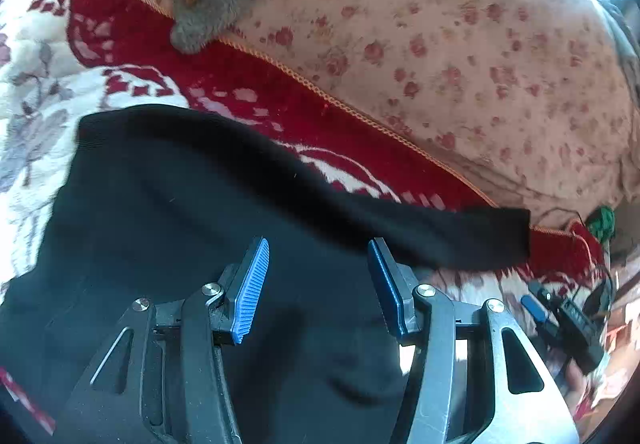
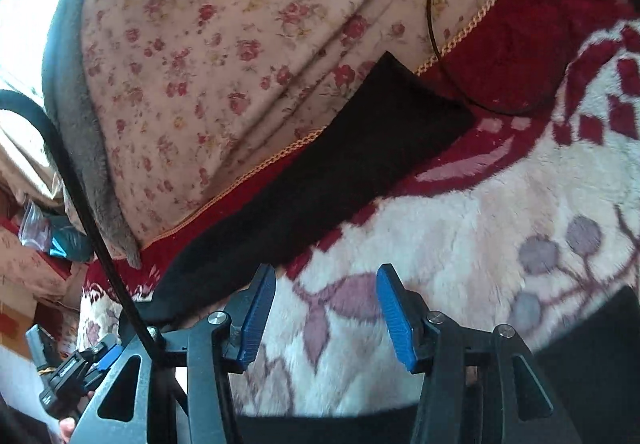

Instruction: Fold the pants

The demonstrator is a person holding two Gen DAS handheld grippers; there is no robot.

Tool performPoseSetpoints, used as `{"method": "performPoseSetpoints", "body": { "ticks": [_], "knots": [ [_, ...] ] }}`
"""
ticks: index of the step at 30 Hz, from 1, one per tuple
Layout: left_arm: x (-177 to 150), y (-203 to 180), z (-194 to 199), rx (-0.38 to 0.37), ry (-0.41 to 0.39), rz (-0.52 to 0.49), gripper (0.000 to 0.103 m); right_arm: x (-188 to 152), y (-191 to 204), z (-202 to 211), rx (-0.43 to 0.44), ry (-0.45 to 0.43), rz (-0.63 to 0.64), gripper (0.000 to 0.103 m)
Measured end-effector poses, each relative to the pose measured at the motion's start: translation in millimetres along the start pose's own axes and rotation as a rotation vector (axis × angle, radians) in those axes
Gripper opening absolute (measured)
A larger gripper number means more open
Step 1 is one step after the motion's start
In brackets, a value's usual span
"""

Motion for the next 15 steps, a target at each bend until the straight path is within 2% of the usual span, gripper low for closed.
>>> {"method": "performPoseSetpoints", "body": {
  "ticks": [7,9,15],
  "knots": [
    [22,5,-36,-0.022,0.039,0.097,0.051,26,-9,-23,0.046,0.011,-0.059,0.051],
    [23,6,-40,-0.024,0.045,0.109,0.051,31,-10,-32,0.064,0.047,-0.063,0.051],
    [36,4,-57,-0.011,0.049,0.116,0.051,56,-9,-47,0.096,0.024,-0.085,0.05]
  ]
}}
Point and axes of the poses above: each gripper's, at about its wrist camera, not at the fingertips, and z roughly against the way its jaws point, y to its left, x to its top, the point moved 8 cm from there along -z, roughly the way its jaws point, and after that the axes turned 8 degrees about y, right-handed, at the moved point
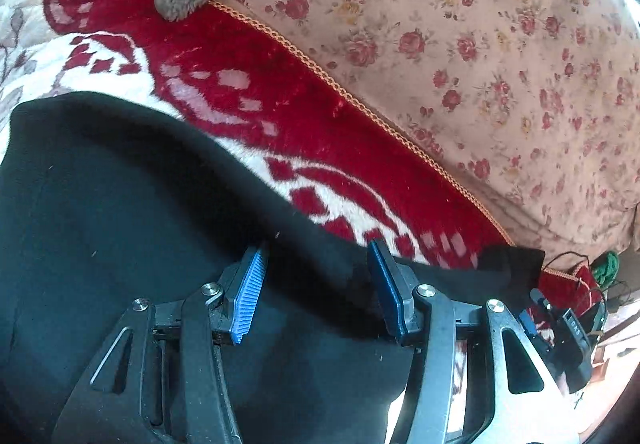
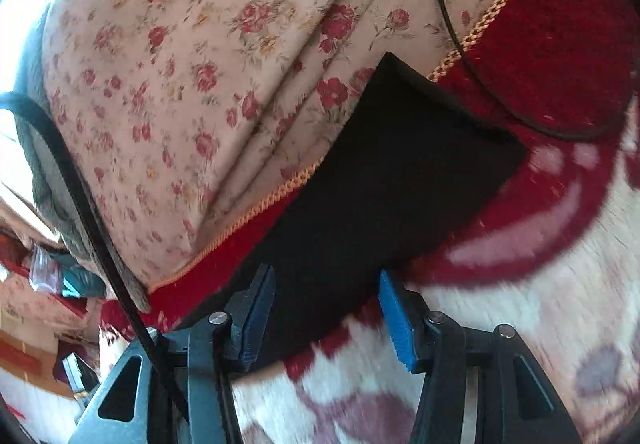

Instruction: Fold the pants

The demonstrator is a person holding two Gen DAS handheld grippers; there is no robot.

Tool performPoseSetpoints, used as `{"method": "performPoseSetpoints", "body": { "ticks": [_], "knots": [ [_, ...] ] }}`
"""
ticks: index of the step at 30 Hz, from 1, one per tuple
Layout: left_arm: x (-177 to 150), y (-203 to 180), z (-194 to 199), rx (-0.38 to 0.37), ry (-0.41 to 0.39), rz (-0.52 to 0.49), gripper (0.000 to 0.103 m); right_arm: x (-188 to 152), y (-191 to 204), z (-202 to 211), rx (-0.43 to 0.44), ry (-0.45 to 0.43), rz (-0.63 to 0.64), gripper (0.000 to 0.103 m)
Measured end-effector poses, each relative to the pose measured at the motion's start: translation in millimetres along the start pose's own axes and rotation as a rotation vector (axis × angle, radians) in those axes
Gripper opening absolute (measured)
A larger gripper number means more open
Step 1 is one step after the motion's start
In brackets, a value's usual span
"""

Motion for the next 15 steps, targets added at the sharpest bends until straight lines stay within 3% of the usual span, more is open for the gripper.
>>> {"method": "performPoseSetpoints", "body": {
  "ticks": [2,4,5,6,7,15],
  "knots": [
    [4,-3,-5,0.003,0.001,-0.001,0.051,8,-2,-4,0.004,-0.016,-0.01,0.023],
    [8,-3,-7,0.001,-0.008,0.009,0.051,13,-7,-8,-0.006,-0.028,-0.021,0.013],
    [9,-2,-7,0.008,-0.021,0.018,0.037,14,-8,-8,0.007,-0.033,-0.032,0.01],
    [10,0,-6,0.036,-0.031,0.018,0.016,14,-6,-5,0.02,-0.042,-0.036,0.008],
    [11,2,-6,0.068,-0.036,0.018,0.013,14,-5,0,0.027,-0.054,-0.029,0.007],
    [8,-4,21,0.044,-0.092,-0.008,0.007,14,27,47,0.096,-0.127,0.059,0.005]
  ]
}}
Point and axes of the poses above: each gripper's, at about its wrist camera, not at the fingertips, and z roughly against the way its jaws point, y to its left, x to its top, the point moved 8 cm from there along -z, roughly the way its jaws point, and after that the axes turned 8 degrees about y, right-handed, at the moved point
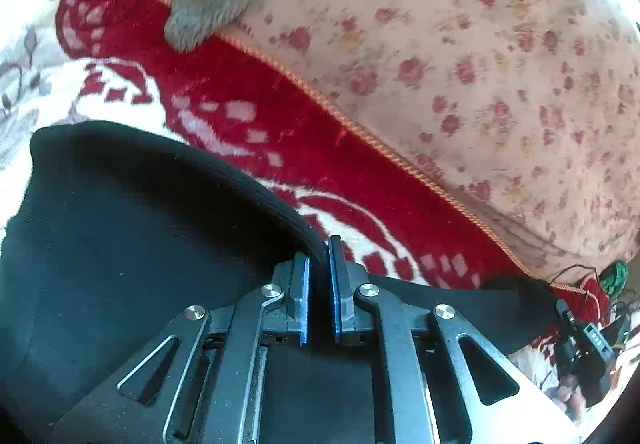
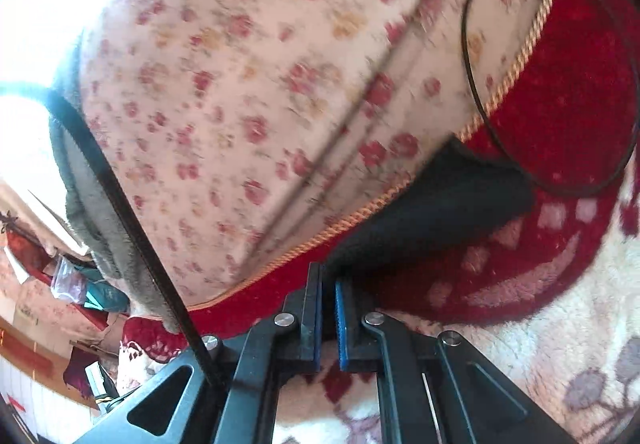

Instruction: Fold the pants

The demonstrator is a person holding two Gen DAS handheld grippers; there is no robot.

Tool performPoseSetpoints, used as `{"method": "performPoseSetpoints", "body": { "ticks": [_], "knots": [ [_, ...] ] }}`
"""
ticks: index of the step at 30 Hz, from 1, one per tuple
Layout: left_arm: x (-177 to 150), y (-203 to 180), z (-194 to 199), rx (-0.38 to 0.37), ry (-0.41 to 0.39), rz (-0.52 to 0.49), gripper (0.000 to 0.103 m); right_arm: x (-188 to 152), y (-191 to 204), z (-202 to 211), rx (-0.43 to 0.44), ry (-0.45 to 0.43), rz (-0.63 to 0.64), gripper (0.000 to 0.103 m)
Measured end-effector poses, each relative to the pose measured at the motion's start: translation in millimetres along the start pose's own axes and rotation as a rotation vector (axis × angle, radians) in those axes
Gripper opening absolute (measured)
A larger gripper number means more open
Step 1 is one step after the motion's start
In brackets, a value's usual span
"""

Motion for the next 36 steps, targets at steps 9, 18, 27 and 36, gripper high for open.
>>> {"method": "performPoseSetpoints", "body": {
  "ticks": [9,18,27,36],
  "knots": [
    [-18,-11,55,-0.056,-0.065,-0.042,0.006,-19,19,64,0.055,-0.044,0.036,0.005],
    [-74,-13,119,-0.093,-0.121,-0.133,0.006,-61,29,131,0.084,-0.076,0.083,0.005],
    [-155,20,121,-0.031,-0.106,-0.204,0.006,-143,-24,149,0.0,0.005,0.077,0.005],
    [-188,44,87,0.018,-0.025,-0.175,0.006,-170,-80,133,0.023,0.04,-0.096,0.015]
  ]
}}
Point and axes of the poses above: each gripper's, at about its wrist camera, not at the fingertips, and z roughly against the way its jaws point, y to its left, x to its top, the point moved 8 cm from there along -z, roughly the way its jaws point, and after that the axes turned 8 degrees about y, right-handed, at the moved point
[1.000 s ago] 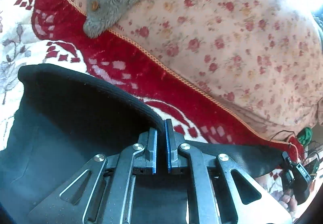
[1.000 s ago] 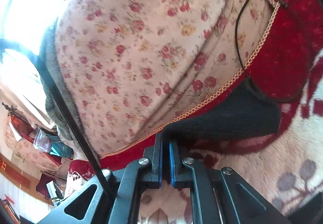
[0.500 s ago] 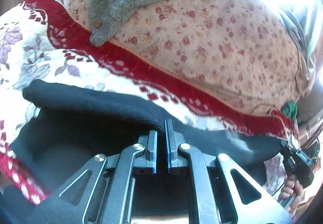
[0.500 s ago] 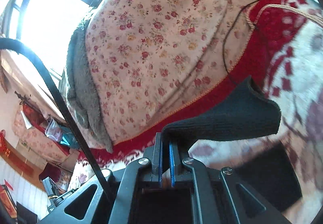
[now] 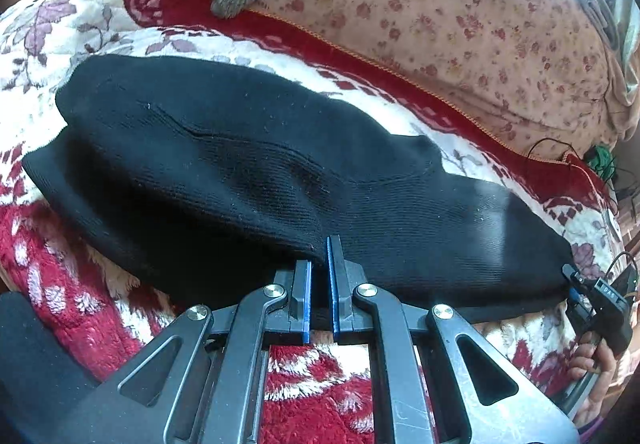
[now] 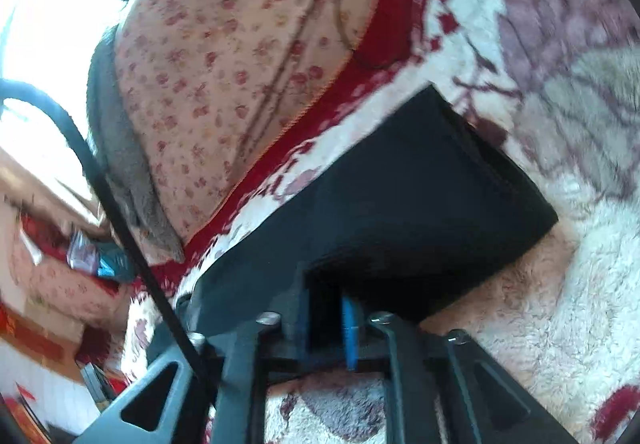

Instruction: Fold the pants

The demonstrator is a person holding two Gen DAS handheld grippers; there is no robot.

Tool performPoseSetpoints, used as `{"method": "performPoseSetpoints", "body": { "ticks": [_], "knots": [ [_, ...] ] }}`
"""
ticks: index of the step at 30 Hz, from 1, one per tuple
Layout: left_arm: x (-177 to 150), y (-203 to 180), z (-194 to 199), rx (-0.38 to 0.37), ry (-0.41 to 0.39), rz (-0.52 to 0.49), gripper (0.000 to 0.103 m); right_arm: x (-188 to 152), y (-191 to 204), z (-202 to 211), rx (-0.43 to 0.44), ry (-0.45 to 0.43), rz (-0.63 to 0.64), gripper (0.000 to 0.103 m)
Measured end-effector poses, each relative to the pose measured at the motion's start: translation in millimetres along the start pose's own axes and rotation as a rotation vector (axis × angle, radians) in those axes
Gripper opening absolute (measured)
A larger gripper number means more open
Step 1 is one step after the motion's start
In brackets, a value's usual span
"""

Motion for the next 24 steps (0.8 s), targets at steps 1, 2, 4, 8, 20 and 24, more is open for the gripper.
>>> {"method": "performPoseSetpoints", "body": {
  "ticks": [1,2,4,8,20,24],
  "knots": [
    [0,-1,0,-0.001,-0.002,0.006,0.006,2,-1,0,0.023,-0.005,-0.019,0.015],
    [0,-1,2,-0.003,-0.005,0.006,0.006,4,-1,0,0.028,-0.014,-0.019,0.015],
    [1,-3,6,-0.007,-0.013,0.0,0.006,7,2,3,-0.015,-0.043,0.026,0.011],
    [3,-10,26,-0.031,-0.041,-0.027,0.006,8,17,15,-0.054,-0.075,0.107,0.009],
    [-21,-7,5,-0.026,0.012,-0.044,0.006,18,-28,30,-0.103,-0.097,-0.017,0.018],
    [-22,-6,6,-0.029,0.008,-0.048,0.006,33,-33,45,-0.227,-0.135,0.051,0.01]
  ]
}}
Point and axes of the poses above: each gripper's, at about its wrist camera, not at the fingertips, and z roughly against the way its jaws point, y to its left, x to its top, the point moved 8 cm from there along -z, roughly the way its jaws point, and after that the axes turned 8 degrees about y, right-handed, at the moved point
